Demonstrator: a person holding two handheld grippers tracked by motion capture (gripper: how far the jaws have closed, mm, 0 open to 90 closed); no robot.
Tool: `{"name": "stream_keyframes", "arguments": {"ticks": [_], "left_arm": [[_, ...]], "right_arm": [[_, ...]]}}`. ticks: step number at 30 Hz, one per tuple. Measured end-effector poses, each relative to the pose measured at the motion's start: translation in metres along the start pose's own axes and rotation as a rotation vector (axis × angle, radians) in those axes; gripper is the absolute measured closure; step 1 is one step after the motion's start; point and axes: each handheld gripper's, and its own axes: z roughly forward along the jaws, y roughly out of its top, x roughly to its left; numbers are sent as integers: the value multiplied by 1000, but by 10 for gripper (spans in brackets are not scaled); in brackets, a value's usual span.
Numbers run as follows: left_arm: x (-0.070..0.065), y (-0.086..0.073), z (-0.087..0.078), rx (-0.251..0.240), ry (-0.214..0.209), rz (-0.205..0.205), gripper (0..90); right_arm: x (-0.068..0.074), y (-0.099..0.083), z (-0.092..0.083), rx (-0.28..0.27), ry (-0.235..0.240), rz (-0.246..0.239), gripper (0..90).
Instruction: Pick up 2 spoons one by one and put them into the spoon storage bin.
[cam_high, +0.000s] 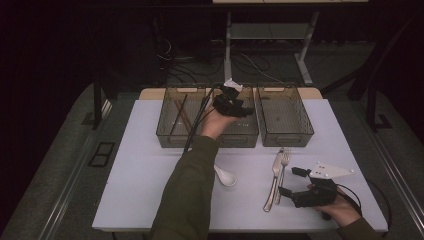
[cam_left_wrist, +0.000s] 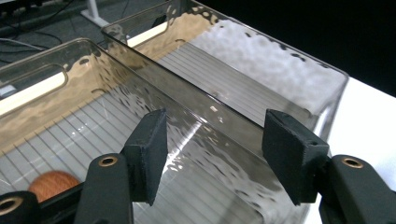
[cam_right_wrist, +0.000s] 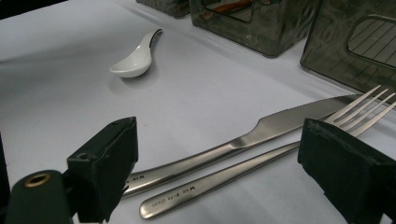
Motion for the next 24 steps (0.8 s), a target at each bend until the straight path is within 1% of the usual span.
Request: {"name": "stream_keyframes", "arguments": {"ticks": [2, 3, 5, 7, 9, 11, 12, 15, 17, 19, 20, 23, 24], "left_arm": [[-3, -3, -7, -16, -1, 1, 402], [-4, -4, -10, -16, -9, 2, 398], [-7, -6, -16, -25, -11, 13, 382], [-10, -8, -24, -28, -22, 21, 374], [-12, -10, -32, -35, -31, 34, 377], [-14, -13, -40, -44, -42, 36, 387], [-16, -15, -44, -51, -53, 39, 403], [-19, -23, -55, -53, -66, 41, 433], [-20, -30, -63, -55, -77, 44, 482], [-21, -39, -70, -54, -87, 38, 520], [-21, -44, -73, -54, -84, 37, 545], [-20, -60, -83, -35, -92, 43, 613], [-20, -65, -86, -25, -88, 46, 633]], "right_arm": [[0, 0, 0, 4, 2, -1, 125], [0, 0, 0, 5, 3, -1, 125], [0, 0, 1, 4, 4, 3, 125], [0, -1, 1, 8, 1, 3, 125], [0, -1, 1, 12, -2, 4, 125], [-1, -1, 1, 10, -1, 5, 125], [-1, -1, 1, 11, -1, 4, 125], [-1, -1, 1, 10, 0, 3, 125], [-1, -1, 1, 12, 0, 1, 125], [-1, -1, 1, 14, 1, -6, 125], [-1, -1, 2, 13, 2, -6, 125], [-1, -2, 2, 17, -3, -8, 124], [-1, -2, 3, 18, -5, -8, 125]]}}
